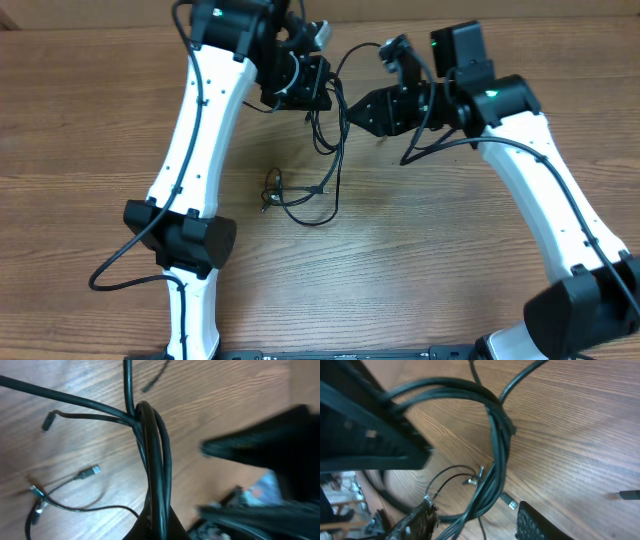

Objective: Untangle cables

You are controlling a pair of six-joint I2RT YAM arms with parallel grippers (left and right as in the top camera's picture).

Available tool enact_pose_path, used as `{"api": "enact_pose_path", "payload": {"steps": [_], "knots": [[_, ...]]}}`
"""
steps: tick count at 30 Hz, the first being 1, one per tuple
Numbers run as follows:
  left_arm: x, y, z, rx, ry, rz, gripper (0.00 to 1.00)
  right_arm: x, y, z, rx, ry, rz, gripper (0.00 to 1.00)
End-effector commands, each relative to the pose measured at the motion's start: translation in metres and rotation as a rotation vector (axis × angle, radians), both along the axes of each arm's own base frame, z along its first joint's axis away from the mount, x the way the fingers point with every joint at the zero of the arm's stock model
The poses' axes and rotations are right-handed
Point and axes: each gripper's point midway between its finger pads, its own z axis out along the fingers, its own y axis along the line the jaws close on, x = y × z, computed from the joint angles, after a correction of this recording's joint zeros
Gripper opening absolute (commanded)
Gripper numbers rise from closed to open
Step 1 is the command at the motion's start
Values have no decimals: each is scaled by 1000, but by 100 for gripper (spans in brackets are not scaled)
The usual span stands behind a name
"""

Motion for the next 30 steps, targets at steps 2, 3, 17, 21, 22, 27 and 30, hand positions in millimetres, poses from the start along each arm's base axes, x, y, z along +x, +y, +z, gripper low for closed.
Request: {"api": "enact_pose_path", "payload": {"steps": [2,3,17,21,22,27,30], "knots": [[-10,1,28,-166,70,14,4,16,2,-20,-50,-89,75,52],[-12,2,27,-163,81,17,4,20,3,-21,-46,-105,76,52],[-16,-5,34,-213,96,1,4,23,40,-20,86,-142,194,50],[-16,-4,33,-212,97,2,4,22,46,-35,89,-99,203,27],[-15,-4,33,-208,94,3,4,22,45,-36,89,-96,203,19],[17,33,9,8,-4,136,4,11,40,-13,142,-60,204,4],[40,83,-7,188,-13,351,4,-19,33,34,326,-76,336,4]]}}
